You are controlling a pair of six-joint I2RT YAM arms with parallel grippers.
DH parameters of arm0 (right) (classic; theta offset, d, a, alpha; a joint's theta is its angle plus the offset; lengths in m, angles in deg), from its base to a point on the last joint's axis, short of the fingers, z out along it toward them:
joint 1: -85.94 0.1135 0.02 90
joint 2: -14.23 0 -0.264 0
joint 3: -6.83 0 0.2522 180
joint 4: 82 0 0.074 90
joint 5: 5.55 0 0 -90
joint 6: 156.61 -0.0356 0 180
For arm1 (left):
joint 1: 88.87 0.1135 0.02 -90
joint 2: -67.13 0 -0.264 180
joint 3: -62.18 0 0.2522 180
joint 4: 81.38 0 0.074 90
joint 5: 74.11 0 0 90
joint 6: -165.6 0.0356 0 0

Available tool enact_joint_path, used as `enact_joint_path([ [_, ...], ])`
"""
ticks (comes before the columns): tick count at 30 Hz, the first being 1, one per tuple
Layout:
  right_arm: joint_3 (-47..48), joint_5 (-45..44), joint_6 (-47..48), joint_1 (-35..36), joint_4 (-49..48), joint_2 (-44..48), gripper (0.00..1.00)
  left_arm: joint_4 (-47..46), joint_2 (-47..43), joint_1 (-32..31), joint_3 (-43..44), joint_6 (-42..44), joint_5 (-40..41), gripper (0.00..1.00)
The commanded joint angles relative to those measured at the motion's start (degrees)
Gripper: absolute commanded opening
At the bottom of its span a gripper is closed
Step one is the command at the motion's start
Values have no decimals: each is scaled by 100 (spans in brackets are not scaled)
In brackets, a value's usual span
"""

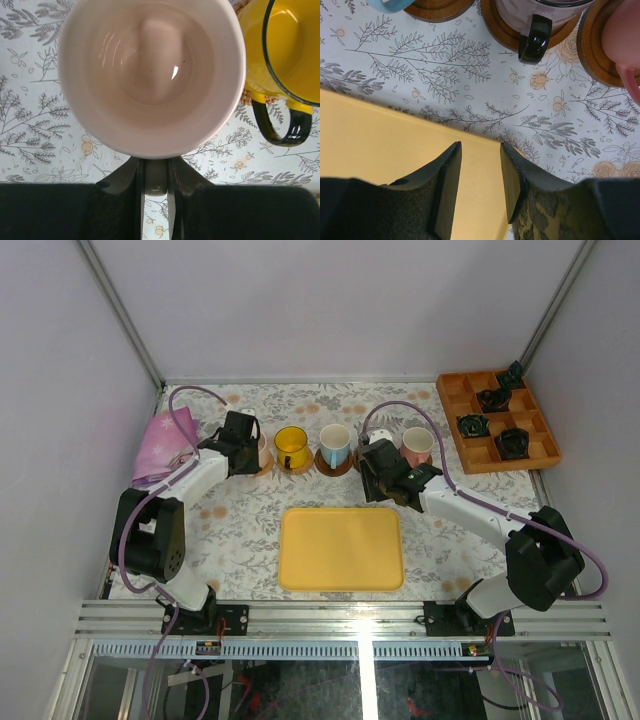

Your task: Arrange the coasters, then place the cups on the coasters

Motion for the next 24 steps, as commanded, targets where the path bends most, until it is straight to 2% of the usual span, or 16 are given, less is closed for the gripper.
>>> enact_joint_path([
  [1,198,-47,-39,-35,-79,-26,44,-563,-301,47,-98,-107,3,0],
  [15,192,-33,-40,-35,-62,-41,44,-1084,-430,45,-322,-240,39,0],
  [24,228,-25,-77,-36,-85,-112,44,-1032,-373,49,-139,-116,81,0],
])
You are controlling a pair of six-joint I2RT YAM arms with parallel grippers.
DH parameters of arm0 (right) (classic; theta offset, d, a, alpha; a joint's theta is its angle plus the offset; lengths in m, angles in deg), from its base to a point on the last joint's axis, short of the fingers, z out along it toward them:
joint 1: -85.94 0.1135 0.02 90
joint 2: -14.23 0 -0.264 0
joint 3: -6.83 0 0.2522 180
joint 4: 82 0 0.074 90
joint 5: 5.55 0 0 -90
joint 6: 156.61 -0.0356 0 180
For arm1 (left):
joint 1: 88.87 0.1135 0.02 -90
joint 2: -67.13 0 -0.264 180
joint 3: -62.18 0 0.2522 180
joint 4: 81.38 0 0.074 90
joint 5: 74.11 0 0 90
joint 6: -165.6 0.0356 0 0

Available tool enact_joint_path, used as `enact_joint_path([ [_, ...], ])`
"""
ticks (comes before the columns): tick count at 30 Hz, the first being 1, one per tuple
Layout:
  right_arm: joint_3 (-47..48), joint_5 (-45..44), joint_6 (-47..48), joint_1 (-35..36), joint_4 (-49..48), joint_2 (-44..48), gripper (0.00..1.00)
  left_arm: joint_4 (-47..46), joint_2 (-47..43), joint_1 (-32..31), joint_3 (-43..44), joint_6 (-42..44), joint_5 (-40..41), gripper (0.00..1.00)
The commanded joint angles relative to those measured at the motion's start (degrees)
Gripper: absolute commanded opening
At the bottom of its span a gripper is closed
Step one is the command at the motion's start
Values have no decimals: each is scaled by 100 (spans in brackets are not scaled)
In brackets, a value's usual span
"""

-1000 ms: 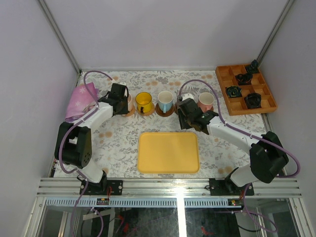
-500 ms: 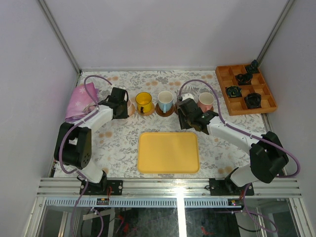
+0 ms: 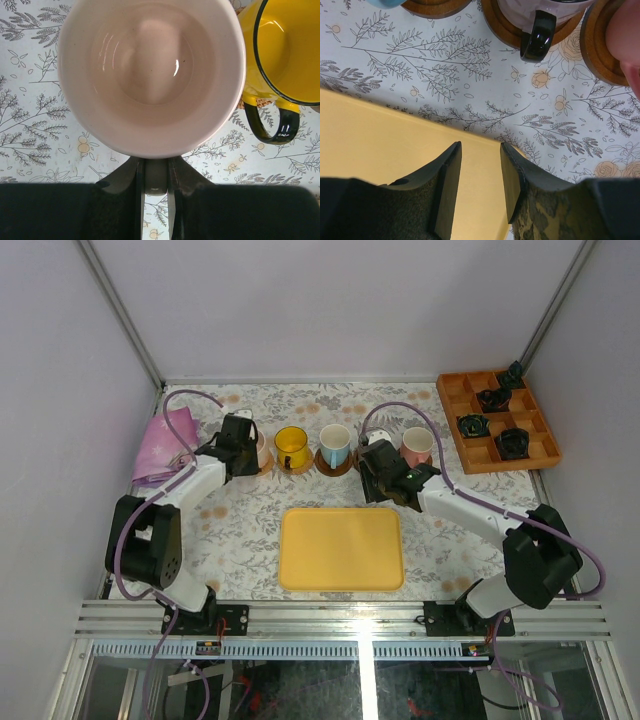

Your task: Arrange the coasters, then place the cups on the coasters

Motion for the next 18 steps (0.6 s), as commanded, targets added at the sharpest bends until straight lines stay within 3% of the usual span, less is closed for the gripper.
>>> enact_joint_path([
  [1,225,-51,-68,-35,-86,-54,44,-644,-89,45,221,62,94,0],
  [18,197,-48,-48,-40,-62,-39,44,-856,103,42,165,58,160,0],
])
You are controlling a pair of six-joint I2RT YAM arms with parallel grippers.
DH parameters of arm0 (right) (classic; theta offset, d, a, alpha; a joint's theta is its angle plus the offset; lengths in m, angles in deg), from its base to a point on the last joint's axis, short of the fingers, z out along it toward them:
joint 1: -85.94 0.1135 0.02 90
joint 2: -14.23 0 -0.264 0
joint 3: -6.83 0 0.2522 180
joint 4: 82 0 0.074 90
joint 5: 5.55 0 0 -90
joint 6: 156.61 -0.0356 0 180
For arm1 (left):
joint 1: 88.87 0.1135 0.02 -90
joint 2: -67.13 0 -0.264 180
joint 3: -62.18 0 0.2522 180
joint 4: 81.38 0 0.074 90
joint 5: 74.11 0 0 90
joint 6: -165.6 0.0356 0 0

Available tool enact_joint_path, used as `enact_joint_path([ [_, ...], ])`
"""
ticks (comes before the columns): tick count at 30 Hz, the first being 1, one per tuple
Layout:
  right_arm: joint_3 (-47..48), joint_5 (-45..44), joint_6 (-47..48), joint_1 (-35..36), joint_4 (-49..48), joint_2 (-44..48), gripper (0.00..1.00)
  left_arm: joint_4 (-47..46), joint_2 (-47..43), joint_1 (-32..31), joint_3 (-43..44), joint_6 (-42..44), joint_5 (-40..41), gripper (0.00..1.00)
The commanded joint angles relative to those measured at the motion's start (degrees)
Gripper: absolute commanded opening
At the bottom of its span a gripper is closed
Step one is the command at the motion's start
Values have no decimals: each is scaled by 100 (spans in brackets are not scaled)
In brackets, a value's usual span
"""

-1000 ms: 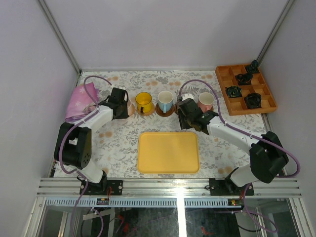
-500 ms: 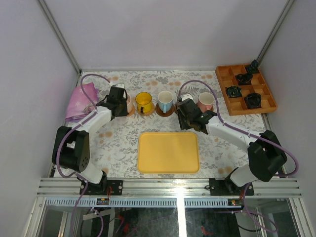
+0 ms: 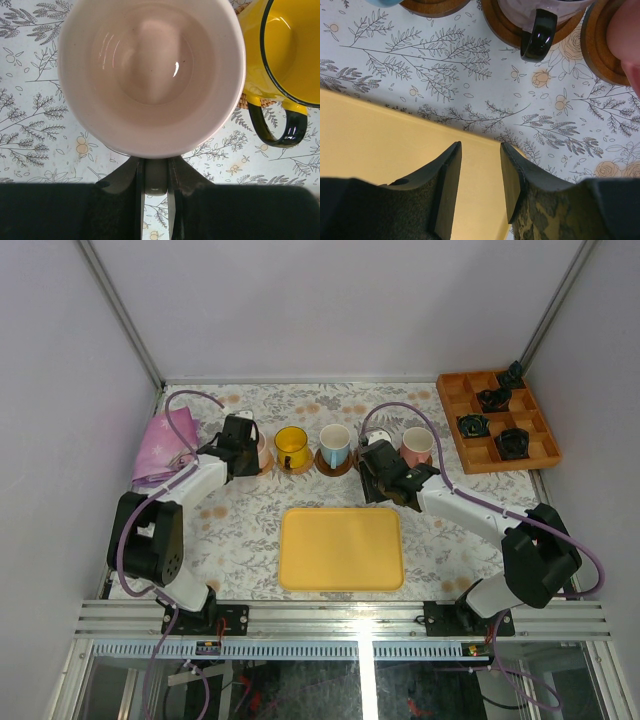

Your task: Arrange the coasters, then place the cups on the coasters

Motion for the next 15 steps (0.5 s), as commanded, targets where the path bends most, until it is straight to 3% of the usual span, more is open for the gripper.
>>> enact_joint_path([
  [1,192,-51,-51,-35,-57,15,44,-830,6,44,159,66,161,0],
  [15,196,-56,-66,-37,-51,-4,44,-784,73,47,131,71,190,0],
])
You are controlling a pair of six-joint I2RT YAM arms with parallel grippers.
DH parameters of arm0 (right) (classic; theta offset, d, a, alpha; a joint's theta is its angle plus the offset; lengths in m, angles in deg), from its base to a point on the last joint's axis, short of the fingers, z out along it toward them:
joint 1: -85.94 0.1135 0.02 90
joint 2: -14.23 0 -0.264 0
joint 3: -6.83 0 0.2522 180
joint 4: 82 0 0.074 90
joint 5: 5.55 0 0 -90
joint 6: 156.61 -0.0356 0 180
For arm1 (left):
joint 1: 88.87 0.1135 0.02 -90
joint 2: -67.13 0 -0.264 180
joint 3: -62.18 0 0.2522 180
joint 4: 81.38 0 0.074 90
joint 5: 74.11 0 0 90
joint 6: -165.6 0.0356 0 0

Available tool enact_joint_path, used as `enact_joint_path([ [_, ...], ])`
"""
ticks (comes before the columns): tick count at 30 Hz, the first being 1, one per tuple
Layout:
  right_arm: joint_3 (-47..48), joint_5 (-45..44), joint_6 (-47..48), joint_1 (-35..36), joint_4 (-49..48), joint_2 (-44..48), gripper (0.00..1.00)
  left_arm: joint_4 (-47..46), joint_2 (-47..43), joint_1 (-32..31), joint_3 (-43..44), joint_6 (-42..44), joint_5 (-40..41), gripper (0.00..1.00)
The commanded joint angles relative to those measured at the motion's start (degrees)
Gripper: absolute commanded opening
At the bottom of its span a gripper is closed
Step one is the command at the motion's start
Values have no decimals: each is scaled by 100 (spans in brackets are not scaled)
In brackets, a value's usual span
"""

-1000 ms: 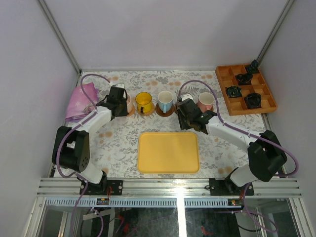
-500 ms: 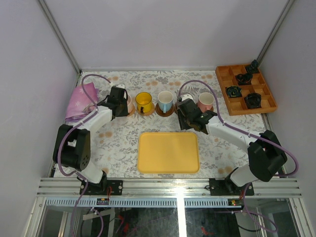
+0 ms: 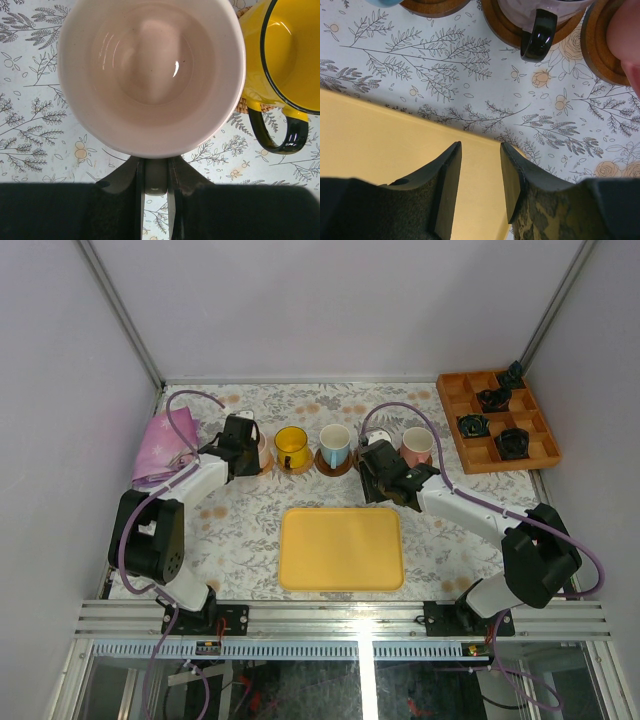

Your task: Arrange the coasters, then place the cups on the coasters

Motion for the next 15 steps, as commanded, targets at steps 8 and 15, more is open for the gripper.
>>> enact_joint_path([
  [8,201,-42,-66,-35,-35,7,44,-599,2,44,105,81,173,0],
  [15,223,-24,-62,-38,-33,-26,44,-567,-25,42,56,73,174,0],
])
